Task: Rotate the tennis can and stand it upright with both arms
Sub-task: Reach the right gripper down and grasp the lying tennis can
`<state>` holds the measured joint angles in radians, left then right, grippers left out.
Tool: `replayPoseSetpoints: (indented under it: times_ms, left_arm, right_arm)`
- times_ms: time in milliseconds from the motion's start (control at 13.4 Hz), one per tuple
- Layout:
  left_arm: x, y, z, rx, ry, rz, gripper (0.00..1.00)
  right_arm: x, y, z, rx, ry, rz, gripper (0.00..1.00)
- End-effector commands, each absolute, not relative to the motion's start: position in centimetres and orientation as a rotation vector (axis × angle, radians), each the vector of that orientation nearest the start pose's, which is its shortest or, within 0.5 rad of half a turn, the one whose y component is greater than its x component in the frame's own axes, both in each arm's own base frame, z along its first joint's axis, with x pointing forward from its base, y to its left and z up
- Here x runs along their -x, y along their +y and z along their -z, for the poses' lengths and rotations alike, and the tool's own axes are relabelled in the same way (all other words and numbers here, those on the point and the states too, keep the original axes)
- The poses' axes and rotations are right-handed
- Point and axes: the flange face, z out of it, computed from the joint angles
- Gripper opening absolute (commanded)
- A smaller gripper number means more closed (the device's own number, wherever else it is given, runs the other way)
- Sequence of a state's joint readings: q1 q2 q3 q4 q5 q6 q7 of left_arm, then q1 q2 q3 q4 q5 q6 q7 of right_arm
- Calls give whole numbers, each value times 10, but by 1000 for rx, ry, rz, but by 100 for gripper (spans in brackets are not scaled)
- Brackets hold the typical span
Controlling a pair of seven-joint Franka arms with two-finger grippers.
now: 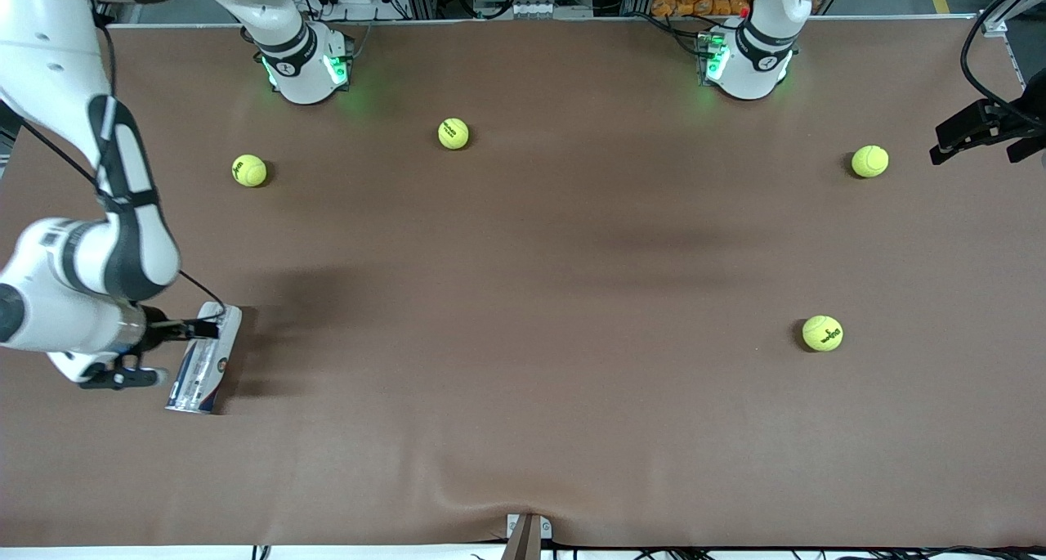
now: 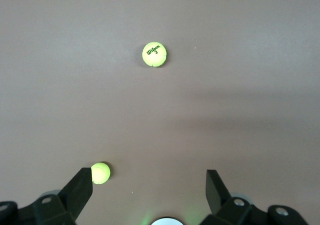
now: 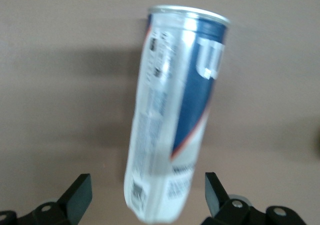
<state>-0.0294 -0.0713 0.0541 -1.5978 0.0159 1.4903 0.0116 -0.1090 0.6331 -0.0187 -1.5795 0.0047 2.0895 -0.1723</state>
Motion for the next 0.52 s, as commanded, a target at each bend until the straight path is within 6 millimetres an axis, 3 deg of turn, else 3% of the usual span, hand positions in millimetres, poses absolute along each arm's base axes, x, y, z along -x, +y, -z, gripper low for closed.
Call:
replayPoseSetpoints:
  times_ms: [0,149,223,446]
  left_arm:
    - [-524,14,-646,3137,-17,-68,100]
    - [-523,15,-647,3137,-20,-70,100]
    - [-524,14,-646,3137,-18,-72,100]
    - [-524,14,-646,3137,-17,-72,100]
  right_arm:
    - [-692,-95,-242,3130,-62,-105,100]
    - [-703,-93,-229,3146,-75,42,100]
    - [-701,-100,-217,3149,-71,25,100]
    - [-700,-98,-211,3151,-77,12,100]
